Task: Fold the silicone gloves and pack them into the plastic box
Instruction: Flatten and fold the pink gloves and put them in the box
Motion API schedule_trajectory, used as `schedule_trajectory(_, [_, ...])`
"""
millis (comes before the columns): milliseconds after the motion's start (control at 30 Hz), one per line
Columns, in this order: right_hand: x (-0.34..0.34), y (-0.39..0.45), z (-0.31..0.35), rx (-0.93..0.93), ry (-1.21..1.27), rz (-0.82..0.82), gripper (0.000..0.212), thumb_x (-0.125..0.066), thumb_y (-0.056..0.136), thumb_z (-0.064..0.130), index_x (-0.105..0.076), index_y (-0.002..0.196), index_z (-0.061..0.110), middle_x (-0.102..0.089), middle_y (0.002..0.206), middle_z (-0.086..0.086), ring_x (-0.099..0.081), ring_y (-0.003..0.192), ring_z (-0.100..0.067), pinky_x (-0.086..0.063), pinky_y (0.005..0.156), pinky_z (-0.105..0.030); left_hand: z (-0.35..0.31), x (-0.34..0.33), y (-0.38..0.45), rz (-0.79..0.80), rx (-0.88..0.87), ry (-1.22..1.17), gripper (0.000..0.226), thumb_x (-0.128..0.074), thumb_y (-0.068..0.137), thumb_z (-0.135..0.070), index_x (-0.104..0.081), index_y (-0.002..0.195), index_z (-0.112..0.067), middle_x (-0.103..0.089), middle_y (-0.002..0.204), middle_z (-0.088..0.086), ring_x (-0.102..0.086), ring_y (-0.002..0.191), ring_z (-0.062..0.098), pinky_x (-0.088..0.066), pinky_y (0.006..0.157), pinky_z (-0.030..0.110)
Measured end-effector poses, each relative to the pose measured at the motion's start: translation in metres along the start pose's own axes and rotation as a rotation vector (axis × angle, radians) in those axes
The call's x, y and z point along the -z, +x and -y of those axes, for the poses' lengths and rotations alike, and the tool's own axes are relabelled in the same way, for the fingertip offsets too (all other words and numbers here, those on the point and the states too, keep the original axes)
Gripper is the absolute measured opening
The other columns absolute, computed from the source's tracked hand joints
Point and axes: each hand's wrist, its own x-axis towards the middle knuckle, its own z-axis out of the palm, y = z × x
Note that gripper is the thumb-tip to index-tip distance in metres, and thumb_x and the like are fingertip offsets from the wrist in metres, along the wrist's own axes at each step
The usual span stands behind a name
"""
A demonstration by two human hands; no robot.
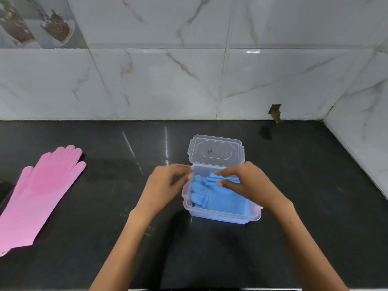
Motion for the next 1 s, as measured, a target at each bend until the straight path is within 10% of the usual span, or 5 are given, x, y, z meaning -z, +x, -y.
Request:
schedule_trajectory(267, [-0.065,0.059,0.131,0.129,0.255,-0.168,0.024,-0.064,0.086,0.037,-0.073,0.104,0.025,-0.075,0.102,0.005,-0.069,0.098,-0.014,-0.052,0.088,-0.034,0.057,0.056,-0.062,-0.305,0.212,0.026,0.016,-0.066,0.089,-0.023,-0.076,0.101,-0.017,-0.074,0.107,-0.005,-0.068,0.101,0.008,-0.054,0.089,0.034])
schedule_trajectory(1000, [-0.316,0.162,0.346,-0.130,0.230,-0.101,0.044,-0.056,0.092,0.038,-0.051,0.133,0.021,-0.062,0.121,0.004,-0.063,0.102,-0.014,-0.052,0.084,-0.031,0.325,0.201,-0.192,-0.207,0.709,0.216,0.033,-0.051,0.096,-0.015,-0.061,0.128,-0.019,-0.033,0.154,0.015,-0.031,0.142,0.029,-0.031,0.114,0.040])
